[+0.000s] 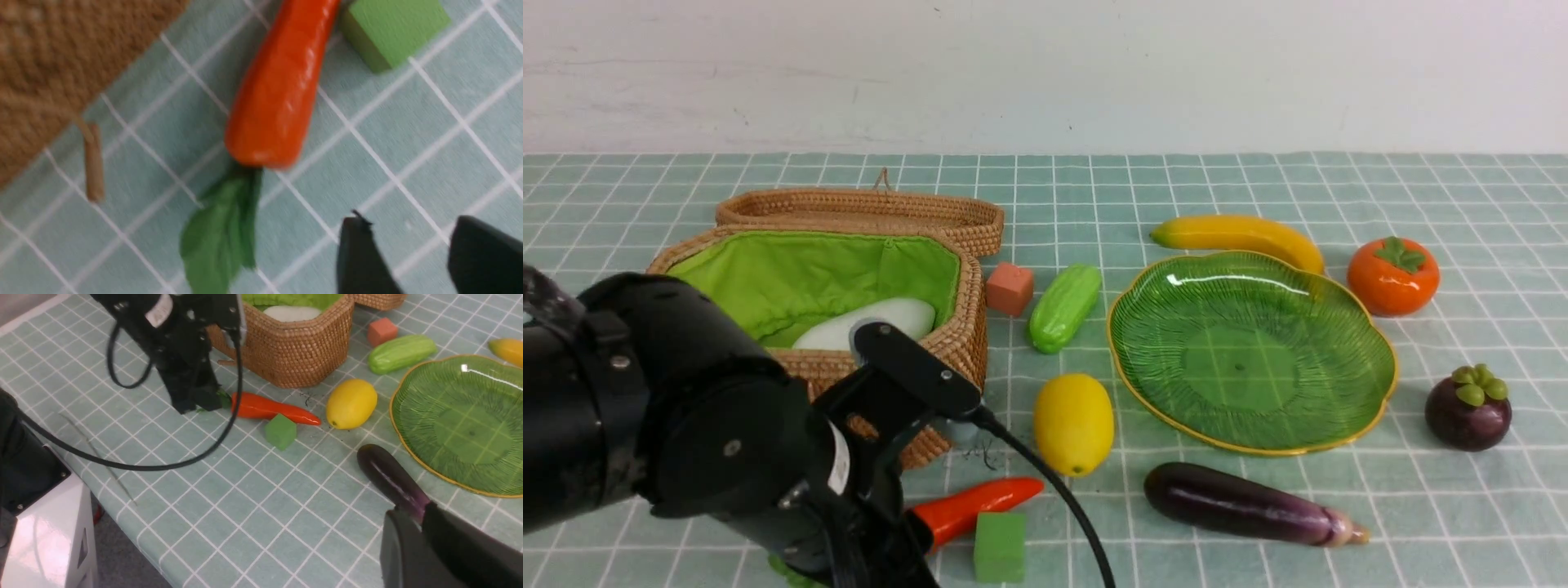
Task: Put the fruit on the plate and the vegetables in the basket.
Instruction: Use the left arm to grab a carrot and put it into the left basket
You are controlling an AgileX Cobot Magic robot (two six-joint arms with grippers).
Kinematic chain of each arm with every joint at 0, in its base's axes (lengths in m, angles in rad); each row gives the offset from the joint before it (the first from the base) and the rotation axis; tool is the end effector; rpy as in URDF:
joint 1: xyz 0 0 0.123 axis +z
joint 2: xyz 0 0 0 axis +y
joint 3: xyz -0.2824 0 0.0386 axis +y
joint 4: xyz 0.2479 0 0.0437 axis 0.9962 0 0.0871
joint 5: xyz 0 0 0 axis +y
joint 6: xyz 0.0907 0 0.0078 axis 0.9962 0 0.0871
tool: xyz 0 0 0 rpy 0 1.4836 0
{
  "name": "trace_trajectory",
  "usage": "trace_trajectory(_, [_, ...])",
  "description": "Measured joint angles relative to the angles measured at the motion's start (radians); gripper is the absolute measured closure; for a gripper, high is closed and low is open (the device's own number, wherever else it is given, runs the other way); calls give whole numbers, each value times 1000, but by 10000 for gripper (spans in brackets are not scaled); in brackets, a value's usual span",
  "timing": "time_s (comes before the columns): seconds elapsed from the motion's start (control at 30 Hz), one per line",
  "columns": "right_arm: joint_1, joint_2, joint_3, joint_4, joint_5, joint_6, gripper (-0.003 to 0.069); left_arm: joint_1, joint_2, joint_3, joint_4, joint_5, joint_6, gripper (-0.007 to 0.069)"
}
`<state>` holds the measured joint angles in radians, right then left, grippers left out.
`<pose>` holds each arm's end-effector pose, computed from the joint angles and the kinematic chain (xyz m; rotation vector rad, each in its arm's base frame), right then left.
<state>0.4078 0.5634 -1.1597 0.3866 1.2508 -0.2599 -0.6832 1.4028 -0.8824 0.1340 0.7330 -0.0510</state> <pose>0.0193 0.0438 0.4377 -0.7759 1.9758 0.5504 0.2096 -0.1601 0.2393 0.9516 2.5535 -0.0603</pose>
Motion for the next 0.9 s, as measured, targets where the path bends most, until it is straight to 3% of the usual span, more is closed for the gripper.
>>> trace_trajectory(0.1, [0,0,0,1,0,0,574,0,48,0,63,-63,-1,145])
trace_trajectory(0.23, [0,0,0,1,5,0,574,0,142,1,170,-121,-40,100])
trace_trajectory(0.47, [0,0,0,6,15,0,574,0,266,2,344,-176,-191,130])
trace_trajectory(0.6, [0,0,0,6,15,0,574,0,293,2,346,-181,-221,192])
trace_trajectory(0.63, [0,0,0,6,15,0,574,0,295,2,337,-184,-223,247])
trace_trajectory(0.9, [0,0,0,5,15,0,573,-8,278,-27,310,-123,-223,250])
